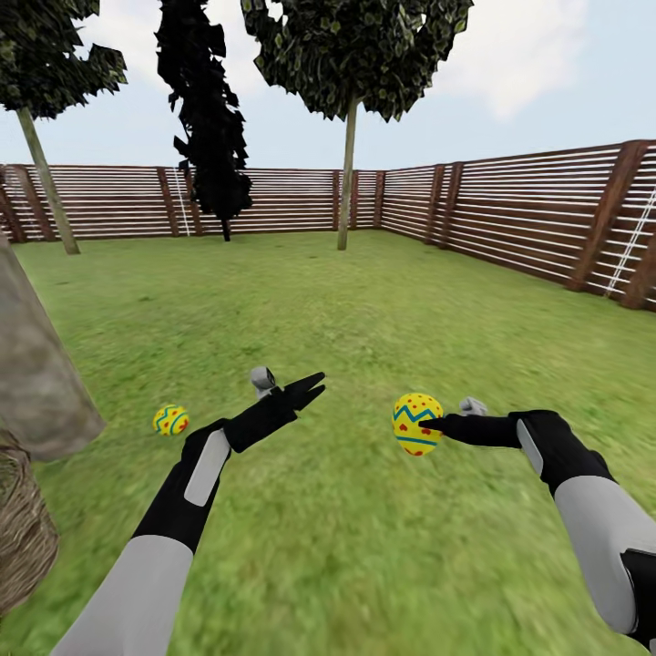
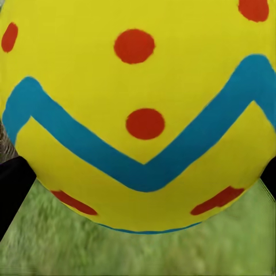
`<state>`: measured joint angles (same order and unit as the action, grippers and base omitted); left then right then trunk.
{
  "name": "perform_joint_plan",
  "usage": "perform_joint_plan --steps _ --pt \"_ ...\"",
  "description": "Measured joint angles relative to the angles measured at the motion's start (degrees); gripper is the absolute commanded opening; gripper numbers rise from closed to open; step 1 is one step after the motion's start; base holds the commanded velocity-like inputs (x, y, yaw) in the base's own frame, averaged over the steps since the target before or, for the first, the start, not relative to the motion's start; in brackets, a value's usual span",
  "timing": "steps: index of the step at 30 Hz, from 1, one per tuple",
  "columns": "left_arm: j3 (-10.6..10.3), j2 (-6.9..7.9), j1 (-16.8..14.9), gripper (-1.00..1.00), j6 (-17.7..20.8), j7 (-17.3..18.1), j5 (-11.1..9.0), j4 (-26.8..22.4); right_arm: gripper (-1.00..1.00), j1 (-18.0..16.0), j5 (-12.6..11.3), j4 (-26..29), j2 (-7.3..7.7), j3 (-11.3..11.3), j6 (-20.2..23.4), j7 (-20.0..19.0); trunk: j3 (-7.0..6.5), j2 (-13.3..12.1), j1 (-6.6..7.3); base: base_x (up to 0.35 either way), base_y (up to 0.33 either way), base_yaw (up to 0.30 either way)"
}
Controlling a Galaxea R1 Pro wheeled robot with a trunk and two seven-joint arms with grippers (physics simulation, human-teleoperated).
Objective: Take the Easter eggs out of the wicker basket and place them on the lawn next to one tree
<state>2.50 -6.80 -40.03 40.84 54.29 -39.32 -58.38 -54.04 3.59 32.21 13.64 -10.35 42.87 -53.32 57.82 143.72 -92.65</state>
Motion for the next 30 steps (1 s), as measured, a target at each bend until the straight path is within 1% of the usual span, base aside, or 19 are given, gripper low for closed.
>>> perform_joint_plan --steps 17,21,30 --pt "0.0 -0.01 0.0 1.00 0.0 0.0 0.0 0.2 -1.00 0.0 -0.1 -0.1 -0.09 0.1 -0.7 0.4 0.00 0.0 0.00 0.136 -0.316 0.292" --pt "-0.1 0.01 0.0 1.00 -1.6 0.0 0.0 0.3 -1.00 0.1 -0.1 -0.1 -0.09 0.1 -0.7 0.4 0.00 0.0 0.00 0.154 -0.309 0.292" --pt "-0.1 0.01 0.0 1.00 -1.9 0.0 0.0 0.4 -1.00 0.1 -0.1 -0.1 -0.09 0.1 -0.7 0.4 0.00 0.0 0.00 0.160 -0.304 0.278"
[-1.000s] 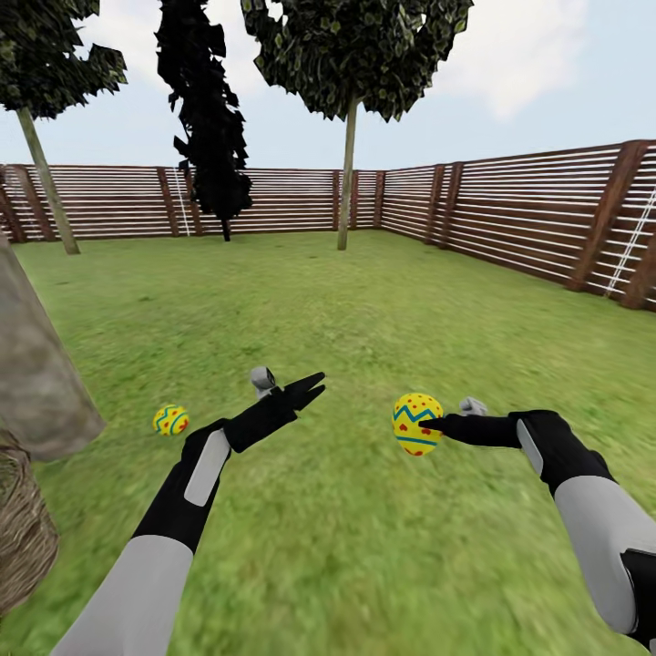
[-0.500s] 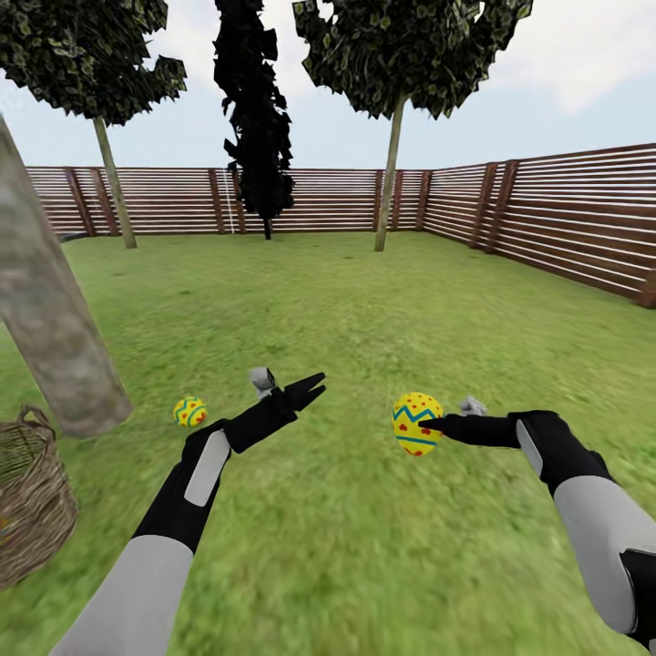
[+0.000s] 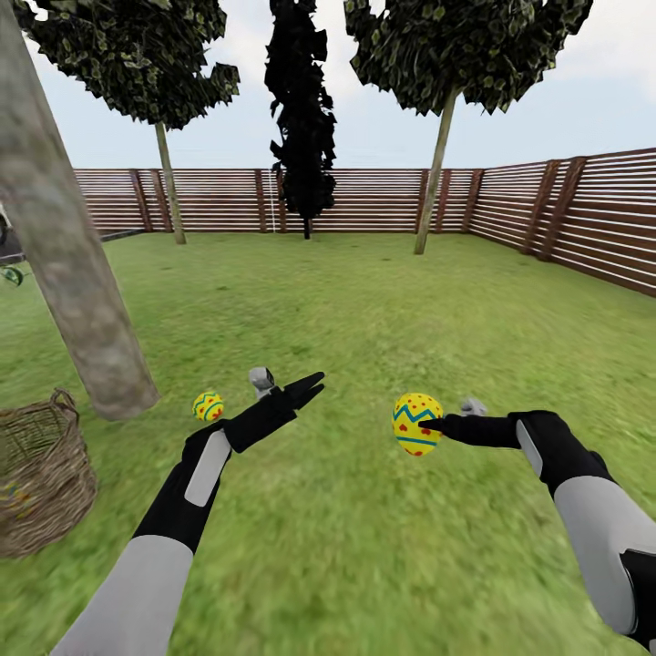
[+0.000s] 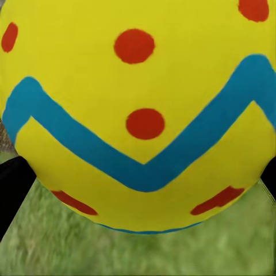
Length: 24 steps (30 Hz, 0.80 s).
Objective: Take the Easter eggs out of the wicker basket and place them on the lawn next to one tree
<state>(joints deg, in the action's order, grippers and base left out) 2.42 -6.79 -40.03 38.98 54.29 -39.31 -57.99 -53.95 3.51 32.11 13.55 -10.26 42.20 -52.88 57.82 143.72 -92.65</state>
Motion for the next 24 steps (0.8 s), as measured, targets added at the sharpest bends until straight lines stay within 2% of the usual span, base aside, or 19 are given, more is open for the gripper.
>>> perform_joint_plan --steps 19,24 --pt "0.0 -0.01 0.0 1.00 -0.1 0.0 0.0 0.1 -1.00 0.1 0.2 0.0 0.01 0.0 0.0 -0.1 0.00 0.0 0.01 0.201 -0.286 0.006" --pt "0.0 -0.03 0.0 1.00 -0.1 0.0 0.0 0.1 -1.00 0.1 0.2 0.1 -0.15 0.0 0.1 -0.1 0.21 0.0 0.00 0.215 -0.270 0.128"
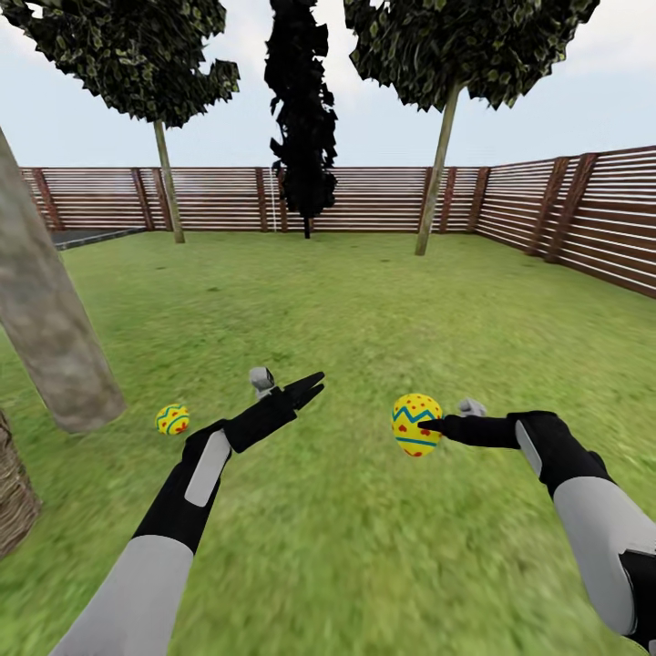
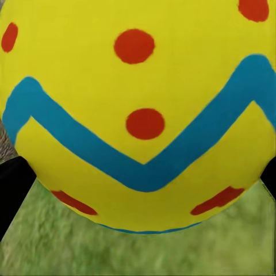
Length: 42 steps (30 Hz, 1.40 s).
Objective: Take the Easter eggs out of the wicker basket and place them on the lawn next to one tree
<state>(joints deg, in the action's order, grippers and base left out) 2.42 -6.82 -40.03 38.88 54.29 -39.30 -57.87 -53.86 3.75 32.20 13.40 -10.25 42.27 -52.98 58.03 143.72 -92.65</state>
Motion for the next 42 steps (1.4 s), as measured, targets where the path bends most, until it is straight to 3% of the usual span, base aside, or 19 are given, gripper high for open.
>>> perform_joint_plan --steps 26,42 --pt "0.0 0.01 0.1 1.00 0.0 0.3 0.0 0.1 -1.00 0.0 0.0 -0.1 -0.19 0.0 -0.1 0.1 1.86 0.0 0.00 0.236 -0.241 0.170" --pt "0.0 0.02 0.1 1.00 0.0 0.4 0.0 0.1 -1.00 0.0 0.0 -0.1 -0.19 0.0 -0.1 0.1 3.01 0.0 -0.02 0.017 -0.016 0.179"
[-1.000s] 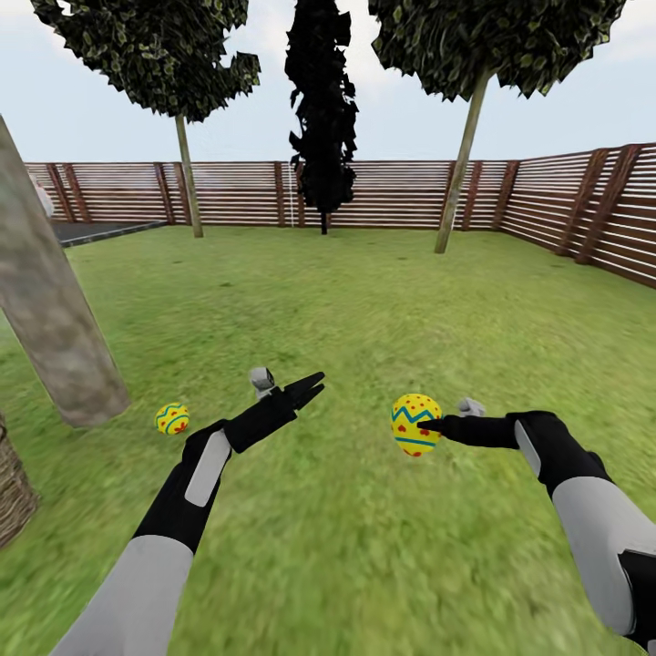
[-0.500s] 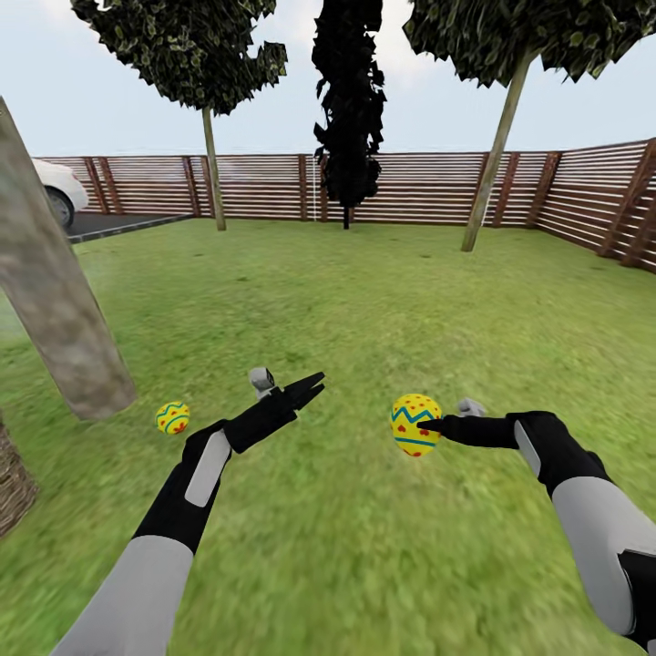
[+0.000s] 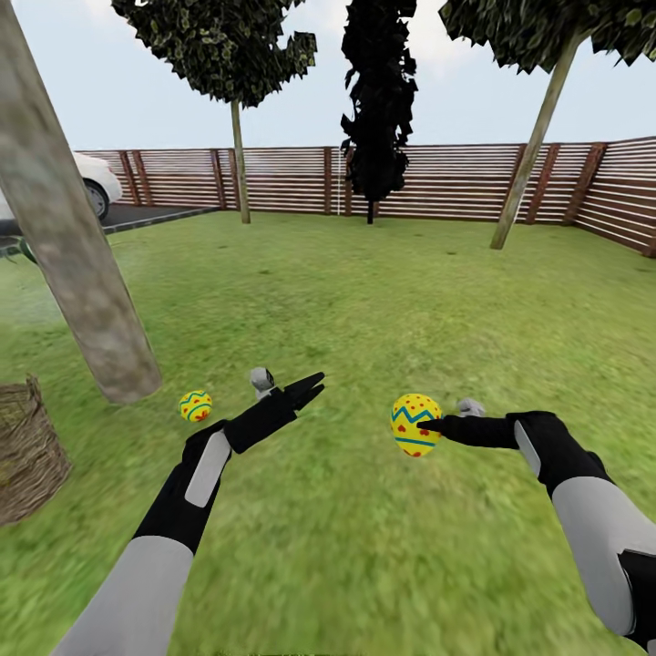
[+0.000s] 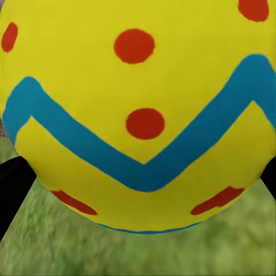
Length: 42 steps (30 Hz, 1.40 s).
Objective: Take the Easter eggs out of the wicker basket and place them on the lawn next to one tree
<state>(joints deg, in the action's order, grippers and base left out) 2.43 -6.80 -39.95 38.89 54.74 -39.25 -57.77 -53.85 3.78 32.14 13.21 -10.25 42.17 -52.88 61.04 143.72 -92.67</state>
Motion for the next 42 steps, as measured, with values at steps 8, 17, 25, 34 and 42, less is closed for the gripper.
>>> perform_joint_plan --steps 8,17,25,34,42 --pt "0.0 0.00 0.0 1.00 0.0 0.0 0.0 0.0 -1.00 0.0 0.1 0.0 -0.30 0.0 0.0 0.0 0.57 0.0 0.00 0.000 0.000 0.181" --pt "0.1 0.02 0.1 1.00 0.0 0.0 -0.1 0.0 -1.00 0.0 0.1 0.1 -0.44 0.0 -0.1 0.0 1.22 0.0 0.00 0.000 0.000 0.183" --pt "0.1 0.00 0.1 1.00 0.0 0.0 -0.1 0.0 -1.00 0.0 0.1 0.0 -0.44 0.0 0.0 0.1 1.79 0.0 0.00 0.000 0.000 0.192" --pt "0.1 0.00 0.1 1.00 0.0 0.0 -0.1 0.0 -1.00 0.0 0.1 0.0 -0.44 0.0 0.0 0.1 2.44 0.0 0.00 0.000 0.000 0.193" --pt "0.1 0.01 0.1 1.00 0.0 0.0 -0.1 0.0 -1.00 0.0 0.1 0.0 -0.44 0.0 0.0 0.1 3.01 0.0 0.01 0.039 0.000 0.192"
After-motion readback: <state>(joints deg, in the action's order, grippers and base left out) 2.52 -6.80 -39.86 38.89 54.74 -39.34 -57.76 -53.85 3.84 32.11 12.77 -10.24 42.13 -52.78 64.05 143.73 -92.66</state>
